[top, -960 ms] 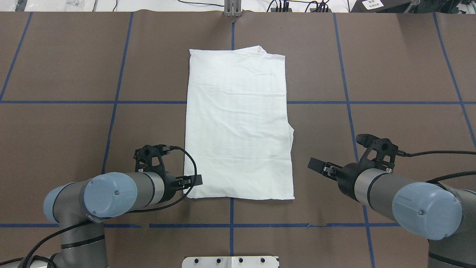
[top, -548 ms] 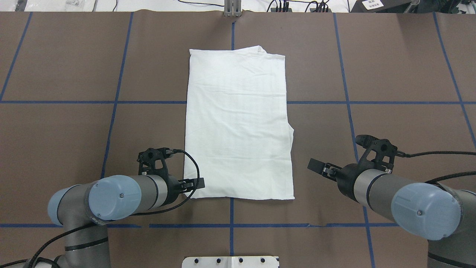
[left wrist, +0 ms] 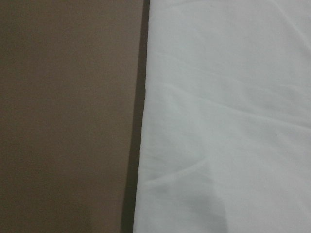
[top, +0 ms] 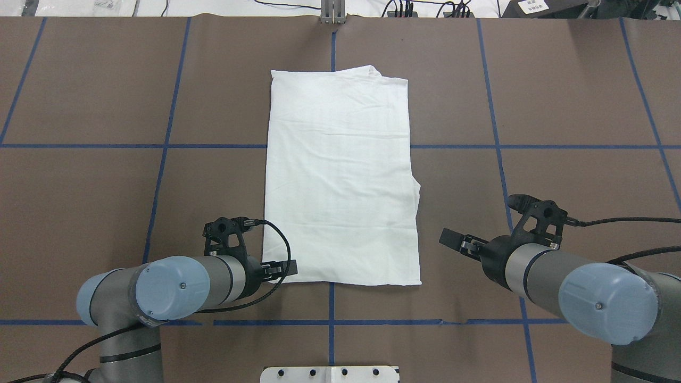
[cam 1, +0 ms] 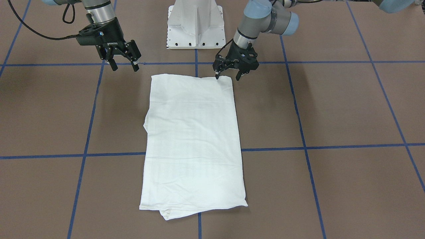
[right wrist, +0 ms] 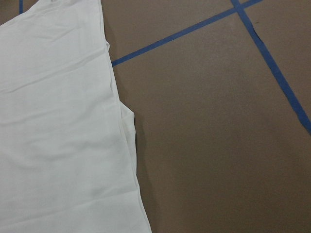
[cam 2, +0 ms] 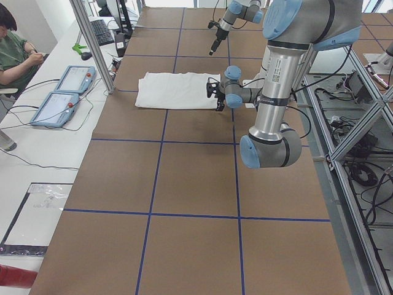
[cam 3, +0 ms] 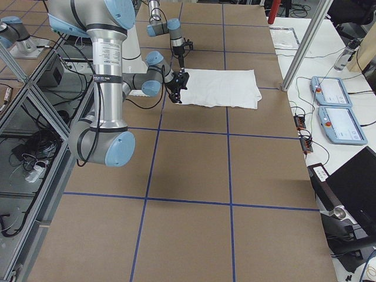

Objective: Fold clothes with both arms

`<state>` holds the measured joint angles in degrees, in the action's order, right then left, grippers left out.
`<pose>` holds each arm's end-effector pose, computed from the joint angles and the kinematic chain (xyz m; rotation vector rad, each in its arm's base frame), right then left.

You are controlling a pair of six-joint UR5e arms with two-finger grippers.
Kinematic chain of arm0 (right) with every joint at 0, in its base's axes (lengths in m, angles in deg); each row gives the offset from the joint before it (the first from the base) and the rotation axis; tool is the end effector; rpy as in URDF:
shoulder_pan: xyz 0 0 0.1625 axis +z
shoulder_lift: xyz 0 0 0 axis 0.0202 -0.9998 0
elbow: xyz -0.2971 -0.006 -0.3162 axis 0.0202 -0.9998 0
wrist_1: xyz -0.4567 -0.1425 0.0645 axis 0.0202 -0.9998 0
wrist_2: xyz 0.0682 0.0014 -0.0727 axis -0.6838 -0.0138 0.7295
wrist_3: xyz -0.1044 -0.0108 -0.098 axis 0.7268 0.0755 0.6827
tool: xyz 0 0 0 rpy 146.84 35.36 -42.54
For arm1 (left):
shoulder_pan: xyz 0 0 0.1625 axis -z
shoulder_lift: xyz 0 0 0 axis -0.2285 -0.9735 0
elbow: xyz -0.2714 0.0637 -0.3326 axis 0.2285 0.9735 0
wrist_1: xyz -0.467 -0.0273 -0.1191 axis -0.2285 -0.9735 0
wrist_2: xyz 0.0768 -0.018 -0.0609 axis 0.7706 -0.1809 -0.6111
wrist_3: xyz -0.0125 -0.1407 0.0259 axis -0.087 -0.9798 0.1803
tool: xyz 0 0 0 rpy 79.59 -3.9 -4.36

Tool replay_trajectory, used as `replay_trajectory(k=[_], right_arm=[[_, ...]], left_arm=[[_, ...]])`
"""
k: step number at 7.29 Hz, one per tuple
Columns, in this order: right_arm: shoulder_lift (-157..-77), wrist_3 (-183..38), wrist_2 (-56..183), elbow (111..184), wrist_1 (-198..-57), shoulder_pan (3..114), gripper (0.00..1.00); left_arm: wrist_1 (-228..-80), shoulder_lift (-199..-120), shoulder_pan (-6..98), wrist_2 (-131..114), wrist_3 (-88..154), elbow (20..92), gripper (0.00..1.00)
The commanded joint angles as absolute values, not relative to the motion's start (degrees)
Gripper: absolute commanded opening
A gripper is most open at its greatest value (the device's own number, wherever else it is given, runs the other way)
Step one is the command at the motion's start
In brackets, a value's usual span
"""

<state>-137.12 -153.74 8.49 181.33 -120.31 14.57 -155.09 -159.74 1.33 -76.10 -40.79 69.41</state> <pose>-0.4793 -0.3043 0.3150 0.2597 -0.9873 0.4837 0.6469 -0.3073 0.2895 0.1633 1.0704 -0.2106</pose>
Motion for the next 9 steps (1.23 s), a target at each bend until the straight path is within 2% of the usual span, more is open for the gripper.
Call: replay_trajectory(k=[1,3,4,5,6,9], right_arm=[[-137.12,-153.81,8.56,181.32,-120.31,14.49,1.00],[-137.12,-153.81,8.56,181.32,-120.31,14.40,1.00],[-137.12,-153.72,8.56,181.24,-120.31,14.40,1.00],[-137.12,-153.72,8.56,181.32,-120.31,14.40,1.00],[-137.12,-153.72,8.56,181.32,-120.31,14.40,1.00],[-137.12,-153.72,8.56,181.24,-120.31,14.40,1.00]], left_arm=[[-155.06,-159.98,1.29,-75.78,-40.88,69.17,0.99],[-155.06,-160.07,1.03,-75.78,-41.06,69.08,0.89],[-155.15,-160.85,1.03,-75.69,-41.58,68.47,0.75],[-155.06,-161.47,1.03,-75.69,-42.28,68.03,0.56],[-155.15,-161.65,1.03,-75.78,-42.29,67.94,0.43],[-155.06,-161.56,1.12,-75.78,-42.11,68.02,0.42]])
